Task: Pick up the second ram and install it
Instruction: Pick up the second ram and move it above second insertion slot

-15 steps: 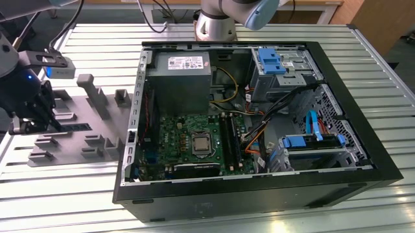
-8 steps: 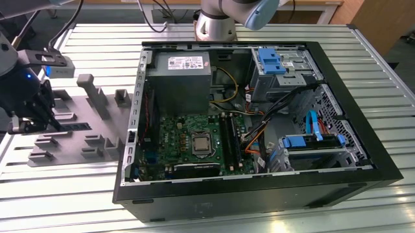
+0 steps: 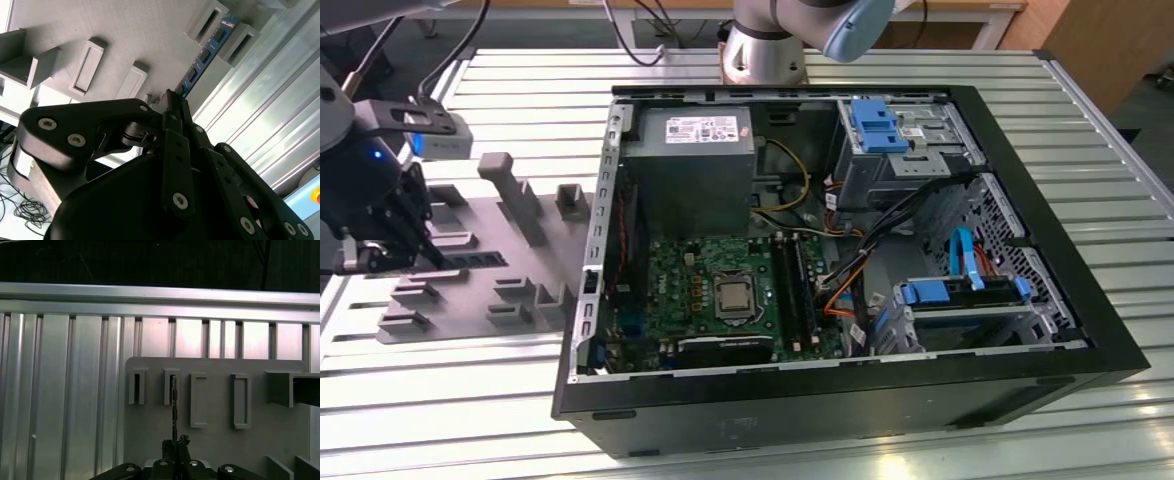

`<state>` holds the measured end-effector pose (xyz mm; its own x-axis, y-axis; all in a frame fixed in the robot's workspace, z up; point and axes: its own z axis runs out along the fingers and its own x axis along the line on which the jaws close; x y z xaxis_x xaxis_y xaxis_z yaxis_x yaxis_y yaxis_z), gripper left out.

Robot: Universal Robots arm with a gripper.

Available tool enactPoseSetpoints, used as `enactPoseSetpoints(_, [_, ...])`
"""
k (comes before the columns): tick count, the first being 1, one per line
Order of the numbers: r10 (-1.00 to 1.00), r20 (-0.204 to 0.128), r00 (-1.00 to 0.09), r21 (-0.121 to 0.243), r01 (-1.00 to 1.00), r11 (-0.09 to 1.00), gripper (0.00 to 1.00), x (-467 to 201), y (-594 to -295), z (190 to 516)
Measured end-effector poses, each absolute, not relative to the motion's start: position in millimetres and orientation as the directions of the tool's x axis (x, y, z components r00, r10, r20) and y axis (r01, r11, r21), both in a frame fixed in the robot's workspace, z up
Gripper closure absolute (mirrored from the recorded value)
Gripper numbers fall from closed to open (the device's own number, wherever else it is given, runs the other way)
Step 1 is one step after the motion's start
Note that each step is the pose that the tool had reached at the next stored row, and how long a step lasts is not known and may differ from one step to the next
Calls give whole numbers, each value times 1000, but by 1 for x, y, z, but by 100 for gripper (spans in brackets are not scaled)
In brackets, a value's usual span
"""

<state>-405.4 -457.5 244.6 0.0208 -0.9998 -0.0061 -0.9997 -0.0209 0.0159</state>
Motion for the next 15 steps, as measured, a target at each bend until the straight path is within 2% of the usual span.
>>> enactPoseSetpoints(15, [-1000,-6,21,16,-1000,-21,86,-405,-458,250])
